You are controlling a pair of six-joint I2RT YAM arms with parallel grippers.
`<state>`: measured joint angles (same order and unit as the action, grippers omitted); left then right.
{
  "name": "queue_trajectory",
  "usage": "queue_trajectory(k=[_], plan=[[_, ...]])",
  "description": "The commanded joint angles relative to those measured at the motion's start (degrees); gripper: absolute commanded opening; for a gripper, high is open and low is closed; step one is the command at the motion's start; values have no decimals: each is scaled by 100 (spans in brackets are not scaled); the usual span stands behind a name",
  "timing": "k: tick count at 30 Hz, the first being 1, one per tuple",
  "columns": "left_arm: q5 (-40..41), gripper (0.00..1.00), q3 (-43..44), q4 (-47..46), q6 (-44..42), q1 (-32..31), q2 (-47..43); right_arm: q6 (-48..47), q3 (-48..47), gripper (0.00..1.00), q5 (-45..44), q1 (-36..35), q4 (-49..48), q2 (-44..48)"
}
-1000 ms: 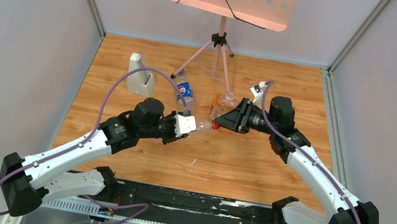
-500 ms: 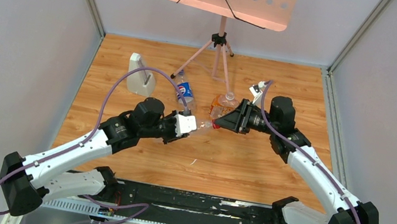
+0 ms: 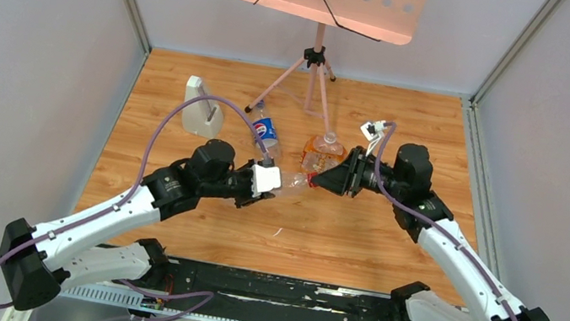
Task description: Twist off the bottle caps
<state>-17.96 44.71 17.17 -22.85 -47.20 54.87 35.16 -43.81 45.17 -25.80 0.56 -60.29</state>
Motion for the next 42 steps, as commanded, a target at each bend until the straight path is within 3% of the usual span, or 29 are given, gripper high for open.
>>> queue_trajectory(k=[1, 12, 20, 27, 35, 39, 42], plan=[[-981, 0, 58, -152, 216, -22, -105, -1202, 190, 0, 555, -22, -951, 408], [-2666, 0, 272, -14, 361, 240, -65, -2739, 421, 0, 1967, -38, -1122, 779], [-3426, 0, 416, -12, 502, 334, 19, -3469, 540, 0, 1824, -34, -1207, 965], [-3732, 0, 533, 109, 530, 340, 224, -4407, 562, 0, 2386, -79, -930, 942], [-3778, 0, 615, 276, 458, 344, 368, -5066, 720, 0, 2185, -180, -837, 1252], [-3525, 0, 586, 270, 462, 343, 330, -4701, 668, 15, 2047, -180, -852, 1258], [-3412, 0, 548, 203, 485, 343, 296, -4344, 646, 19, 1808, -181, -870, 1264]])
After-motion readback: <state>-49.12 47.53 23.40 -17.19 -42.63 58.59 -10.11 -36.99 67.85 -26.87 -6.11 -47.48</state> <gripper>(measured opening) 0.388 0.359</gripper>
